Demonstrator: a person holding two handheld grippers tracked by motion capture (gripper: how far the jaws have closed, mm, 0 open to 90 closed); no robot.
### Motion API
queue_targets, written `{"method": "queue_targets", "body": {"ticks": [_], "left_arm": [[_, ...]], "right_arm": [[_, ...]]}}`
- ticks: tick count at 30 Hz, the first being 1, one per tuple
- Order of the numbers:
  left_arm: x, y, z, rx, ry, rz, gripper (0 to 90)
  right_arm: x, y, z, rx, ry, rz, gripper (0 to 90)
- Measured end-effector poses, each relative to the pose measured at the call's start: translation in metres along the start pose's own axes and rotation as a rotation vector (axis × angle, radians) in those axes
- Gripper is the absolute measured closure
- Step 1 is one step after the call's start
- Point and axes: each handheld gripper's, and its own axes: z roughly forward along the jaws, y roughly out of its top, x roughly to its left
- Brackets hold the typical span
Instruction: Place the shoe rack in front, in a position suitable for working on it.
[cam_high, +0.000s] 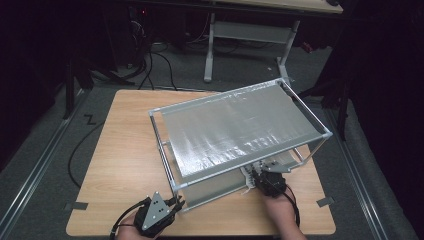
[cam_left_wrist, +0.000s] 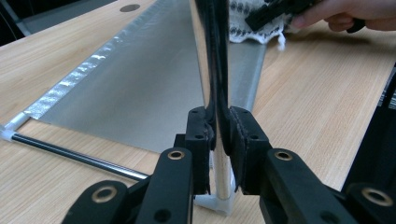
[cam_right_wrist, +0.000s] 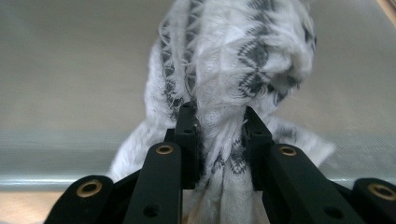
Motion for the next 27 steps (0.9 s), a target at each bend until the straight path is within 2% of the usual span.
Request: {"method": "queue_targets", "body": {"ticks": [1,2,4,7,10,11,12,13,14,15,18,19,21,24,26,27], "left_arm": [[-0.001,-0.001,0.0,-0.001,0.001,0.006,78.2],[-0.002,-0.001,0.0,-0.004,0.003,0.007,78.1],[-0.003,-0.002,0.0,-0.01,0.009,0.011,77.9],[-0.003,-0.003,0.001,-0.015,0.011,0.013,77.7],[-0.003,-0.004,0.001,-0.019,0.009,0.016,77.7],[-0.003,-0.004,0.001,-0.019,0.01,0.017,77.7],[-0.003,-0.004,0.001,-0.019,0.01,0.017,77.7],[-0.002,-0.003,0.001,-0.025,0.019,0.028,77.6],[-0.003,-0.004,0.001,-0.02,0.011,0.017,77.6],[-0.003,-0.004,0.001,-0.02,0.011,0.016,77.6],[-0.002,-0.003,0.001,-0.026,0.018,0.026,77.7],[-0.002,-0.003,0.001,-0.027,0.018,0.027,77.7],[-0.002,-0.003,0.001,-0.027,0.02,0.027,77.6],[-0.002,-0.003,0.001,-0.025,0.023,0.028,77.5],[-0.003,-0.004,0.002,-0.019,0.018,0.017,77.4],[-0.003,-0.004,0.002,-0.019,0.017,0.016,77.3]], "right_arm": [[0.006,0.002,-0.005,-0.022,0.017,-0.005,73.7],[0.013,0.003,-0.008,-0.027,0.033,0.016,73.7],[0.029,0.007,-0.013,-0.065,0.078,-0.034,73.4],[0.062,0.01,-0.015,-0.093,0.163,-0.056,72.7],[0.095,0.01,-0.011,-0.073,0.243,-0.054,71.9],[0.104,0.01,-0.008,-0.073,0.255,-0.084,71.6],[0.104,0.01,-0.008,-0.073,0.255,-0.084,71.6],[0.124,0.009,-0.002,-0.055,0.275,-0.094,70.8],[0.128,0.009,0.0,-0.059,0.277,-0.107,70.6],[0.135,0.009,0.003,-0.053,0.279,-0.099,70.1],[0.147,0.009,0.009,-0.037,0.298,-0.12,66.5],[0.149,0.008,0.012,-0.04,0.299,-0.14,62.9],[0.151,0.009,0.011,-0.046,0.304,-0.148,51.9],[0.147,0.012,0.002,-0.082,0.323,-0.126,45.5],[0.144,0.013,-0.008,-0.103,0.34,-0.105,44.6],[0.143,0.013,-0.011,-0.116,0.346,-0.111,45.4]]}}
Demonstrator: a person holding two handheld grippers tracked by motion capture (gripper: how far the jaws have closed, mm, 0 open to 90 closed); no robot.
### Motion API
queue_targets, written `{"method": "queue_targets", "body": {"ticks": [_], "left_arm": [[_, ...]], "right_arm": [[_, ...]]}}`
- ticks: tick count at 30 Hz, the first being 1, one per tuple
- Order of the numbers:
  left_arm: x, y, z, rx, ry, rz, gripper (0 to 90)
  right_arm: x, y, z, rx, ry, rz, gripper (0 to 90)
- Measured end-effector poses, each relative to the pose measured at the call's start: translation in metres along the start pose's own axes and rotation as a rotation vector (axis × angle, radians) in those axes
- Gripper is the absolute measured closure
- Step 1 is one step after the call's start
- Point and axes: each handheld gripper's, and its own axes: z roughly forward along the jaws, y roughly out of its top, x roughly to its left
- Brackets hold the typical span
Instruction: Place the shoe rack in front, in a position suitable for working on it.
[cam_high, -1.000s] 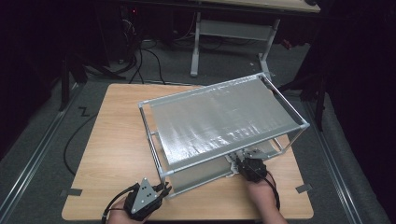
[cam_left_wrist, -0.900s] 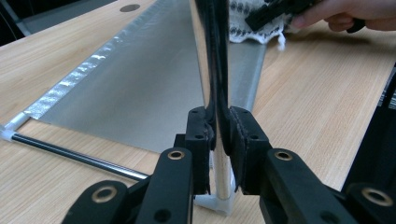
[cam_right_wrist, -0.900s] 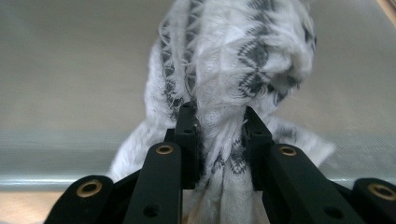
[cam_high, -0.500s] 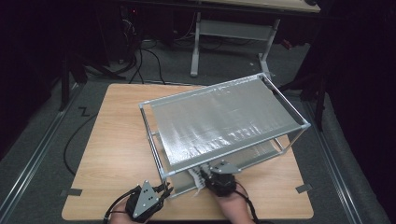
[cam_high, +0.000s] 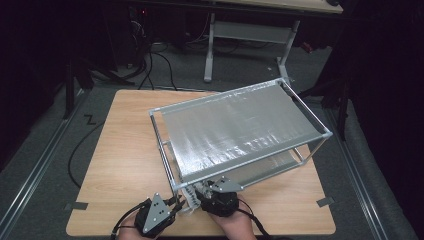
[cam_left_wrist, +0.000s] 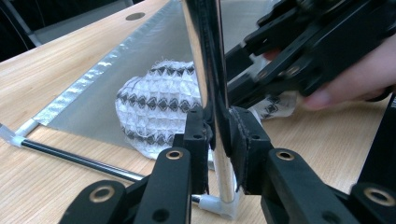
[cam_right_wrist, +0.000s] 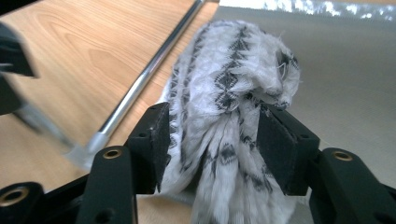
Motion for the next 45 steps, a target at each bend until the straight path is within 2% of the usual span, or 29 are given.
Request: {"method": "queue_targets", "body": {"ticks": [2,3,5,7,8,14,17,18,22,24,26,28,29,31,32,35,36,38,45], "left_arm": [[0.0,0.0,0.0,0.0,0.001,0.001,77.2],[0.0,0.0,0.0,0.0,0.003,0.003,77.2],[-0.001,0.0,0.0,0.001,0.004,0.004,77.1],[-0.001,0.0,0.0,0.001,0.005,0.004,77.1],[-0.001,0.0,0.0,0.001,0.005,0.005,77.0],[0.0,0.0,0.0,0.003,0.004,0.006,75.9],[-0.001,0.001,0.001,0.013,0.011,0.009,75.5],[-0.001,0.001,0.001,0.016,0.012,0.012,75.5],[-0.002,0.0,0.003,0.028,0.013,0.013,73.3],[0.0,0.0,0.005,0.008,0.008,-0.018,67.3],[0.001,0.002,0.005,-0.015,0.0,-0.063,61.5],[0.003,0.003,0.004,-0.03,-0.007,-0.089,59.1],[0.003,0.003,0.004,-0.032,-0.018,-0.105,59.2],[0.004,0.002,0.005,-0.024,-0.068,-0.148,68.2],[0.006,0.001,0.005,-0.023,-0.058,-0.139,70.5],[0.009,-0.001,0.004,-0.033,-0.075,-0.136,77.9],[0.009,-0.001,0.004,-0.036,-0.053,-0.112,79.6],[0.009,-0.001,0.003,-0.03,-0.05,-0.097,80.0],[0.01,-0.001,-0.001,-0.016,-0.046,-0.092,80.0]], "right_arm": [[0.0,-0.001,-0.003,-0.007,0.003,-0.005,47.8],[0.001,-0.004,-0.006,-0.013,-0.015,-0.028,58.6],[0.001,-0.006,-0.004,0.002,-0.013,-0.026,68.4],[0.001,-0.007,-0.002,0.013,-0.01,-0.025,71.1],[0.005,-0.011,0.004,0.038,0.002,-0.028,73.8],[0.022,-0.016,0.011,0.054,0.03,-0.075,71.9],[0.022,-0.014,0.009,0.038,0.05,-0.058,67.5],[0.021,-0.013,0.007,0.023,0.046,-0.063,63.9],[0.016,-0.01,0.007,-0.008,0.013,-0.027,51.5],[0.015,-0.01,0.012,0.003,-0.006,-0.014,51.1],[0.017,-0.011,0.017,0.032,-0.004,0.004,52.4],[0.021,-0.012,0.02,0.04,-0.014,-0.003,54.3],[0.023,-0.012,0.021,0.046,-0.016,-0.012,55.8],[0.027,-0.012,0.023,0.055,-0.026,-0.031,59.9],[0.028,-0.013,0.023,0.058,-0.026,-0.03,61.1],[0.033,-0.013,0.023,0.062,-0.018,-0.054,64.4],[0.033,-0.013,0.022,0.063,-0.008,-0.054,65.2],[0.034,-0.013,0.022,0.066,0.0,-0.062,66.5],[0.033,-0.014,0.02,0.075,-0.006,-0.066,67.7]]}}
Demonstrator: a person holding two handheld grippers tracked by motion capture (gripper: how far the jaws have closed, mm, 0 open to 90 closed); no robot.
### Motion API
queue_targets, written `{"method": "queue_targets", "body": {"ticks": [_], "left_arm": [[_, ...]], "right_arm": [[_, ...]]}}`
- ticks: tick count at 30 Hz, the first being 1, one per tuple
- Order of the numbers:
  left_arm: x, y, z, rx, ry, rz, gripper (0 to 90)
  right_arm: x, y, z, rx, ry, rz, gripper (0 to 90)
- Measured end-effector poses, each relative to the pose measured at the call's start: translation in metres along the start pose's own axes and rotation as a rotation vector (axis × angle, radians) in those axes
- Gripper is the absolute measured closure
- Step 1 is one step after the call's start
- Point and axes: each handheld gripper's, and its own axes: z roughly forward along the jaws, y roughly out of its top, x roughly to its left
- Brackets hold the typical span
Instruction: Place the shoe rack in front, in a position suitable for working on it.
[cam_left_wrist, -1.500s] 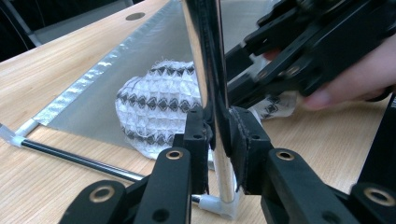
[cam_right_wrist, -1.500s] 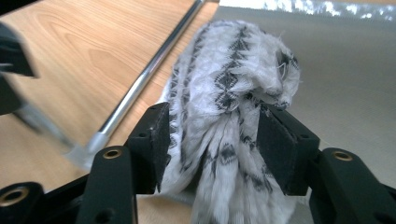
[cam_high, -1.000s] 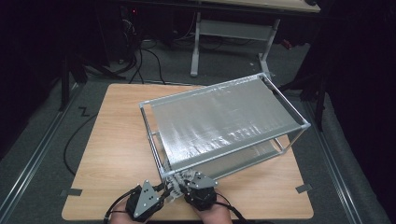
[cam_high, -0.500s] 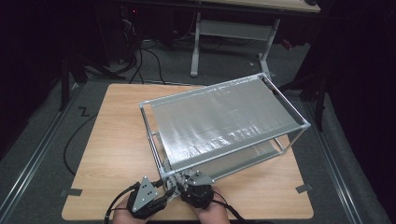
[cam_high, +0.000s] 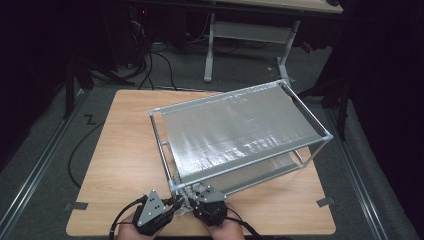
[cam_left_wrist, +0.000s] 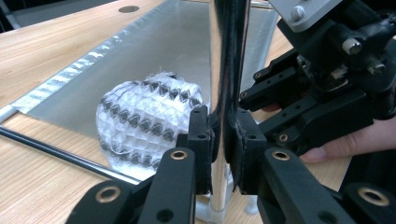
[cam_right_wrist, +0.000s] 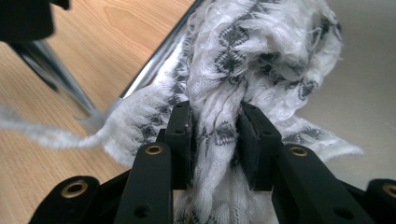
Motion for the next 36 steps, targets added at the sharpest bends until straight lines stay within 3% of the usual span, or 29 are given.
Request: {"method": "queue_targets", "body": {"ticks": [9,20,23,24,27,28,29,34,36], "left_arm": [[-0.001,0.001,-0.001,0.014,0.015,-0.007,80.1],[0.006,-0.002,-0.011,0.037,0.053,-0.017,80.1],[0.006,-0.002,-0.01,0.034,0.061,-0.012,79.8],[0.007,-0.002,-0.01,0.026,0.056,-0.015,79.9],[0.009,-0.003,-0.01,0.022,0.051,-0.007,79.8],[0.01,-0.004,-0.01,0.012,0.044,-0.007,79.9],[0.011,-0.005,-0.01,0.005,0.043,-0.006,79.8],[0.009,-0.006,-0.01,-0.002,0.052,-0.005,79.6],[0.01,-0.007,-0.01,-0.004,0.047,-0.011,79.7]], "right_arm": [[-0.017,-0.004,-0.006,0.003,-0.047,-0.003,67.4],[-0.051,-0.014,-0.019,0.012,-0.099,0.048,67.2],[-0.061,-0.018,-0.024,0.011,-0.117,0.045,66.9],[-0.071,-0.021,-0.027,0.013,-0.134,0.06,66.9],[-0.079,-0.023,-0.03,0.013,-0.148,0.069,66.8],[-0.088,-0.025,-0.033,0.014,-0.163,0.089,66.7],[-0.094,-0.026,-0.035,0.012,-0.173,0.073,66.6],[-0.109,-0.033,-0.042,0.014,-0.199,0.104,66.6],[-0.122,-0.037,-0.049,0.012,-0.217,0.111,66.7]]}}
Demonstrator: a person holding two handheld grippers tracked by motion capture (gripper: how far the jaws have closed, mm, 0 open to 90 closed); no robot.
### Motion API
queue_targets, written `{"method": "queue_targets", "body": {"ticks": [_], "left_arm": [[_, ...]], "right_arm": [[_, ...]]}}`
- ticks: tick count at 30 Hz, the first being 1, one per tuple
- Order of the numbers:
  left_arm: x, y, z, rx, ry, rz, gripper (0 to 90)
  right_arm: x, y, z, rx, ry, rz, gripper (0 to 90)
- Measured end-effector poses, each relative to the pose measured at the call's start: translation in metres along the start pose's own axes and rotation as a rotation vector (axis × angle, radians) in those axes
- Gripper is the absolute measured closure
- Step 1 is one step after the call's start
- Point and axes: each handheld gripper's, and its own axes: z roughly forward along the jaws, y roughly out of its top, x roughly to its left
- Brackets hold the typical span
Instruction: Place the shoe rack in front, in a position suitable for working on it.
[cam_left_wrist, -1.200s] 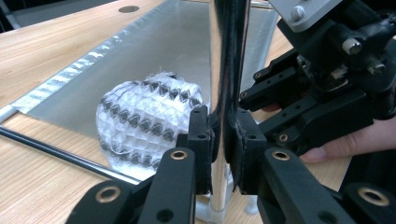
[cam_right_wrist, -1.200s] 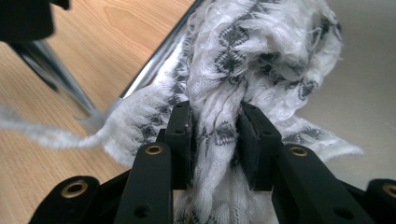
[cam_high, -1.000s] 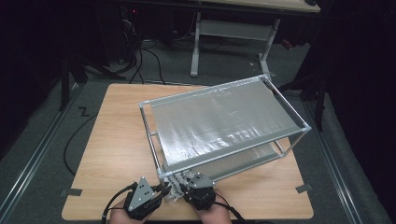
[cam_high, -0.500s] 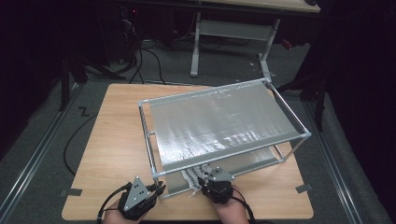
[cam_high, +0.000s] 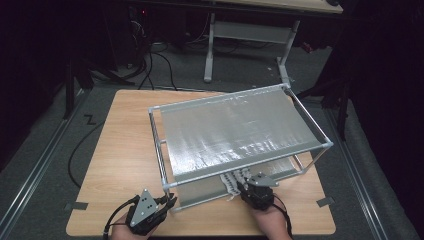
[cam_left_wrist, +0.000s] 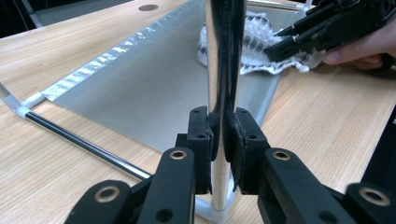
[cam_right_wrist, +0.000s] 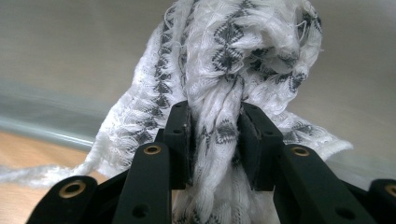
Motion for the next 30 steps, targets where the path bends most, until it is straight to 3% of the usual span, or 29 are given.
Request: {"method": "queue_targets", "body": {"ticks": [3,4,5,9,15,16,17,21,27,30], "left_arm": [[0.001,0.0,0.0,-0.002,-0.006,0.001,79.7],[0.001,0.0,0.0,-0.002,-0.006,0.001,79.7],[0.001,0.0,0.0,-0.003,-0.01,0.0,79.7],[0.001,0.0,0.0,-0.004,-0.008,-0.002,79.8],[0.001,0.0,0.0,0.001,0.0,-0.017,80.0],[0.001,0.0,0.0,0.001,0.001,-0.016,80.0],[0.001,0.0,0.0,0.0,0.0,-0.017,80.1],[0.002,0.0,0.001,0.0,-0.003,-0.02,80.1],[0.002,0.001,0.001,0.002,0.002,-0.022,80.3],[0.003,0.0,0.002,-0.003,0.001,-0.025,80.3]], "right_arm": [[-0.018,-0.001,0.0,0.0,-0.022,-0.007,67.0],[-0.018,-0.001,0.0,0.0,-0.022,-0.007,67.0],[-0.028,-0.001,0.0,0.008,-0.043,0.007,67.2],[-0.04,-0.002,0.001,0.016,-0.066,0.044,67.2],[-0.076,-0.008,-0.005,0.02,-0.151,0.085,66.6],[-0.084,-0.01,-0.006,0.017,-0.163,0.073,66.5],[-0.088,-0.011,-0.008,0.019,-0.177,0.104,66.4],[-0.111,-0.017,-0.013,0.016,-0.237,0.133,66.2],[-0.128,-0.021,-0.021,0.028,-0.336,0.198,66.4],[-0.131,-0.022,-0.02,0.027,-0.351,0.178,66.3]]}}
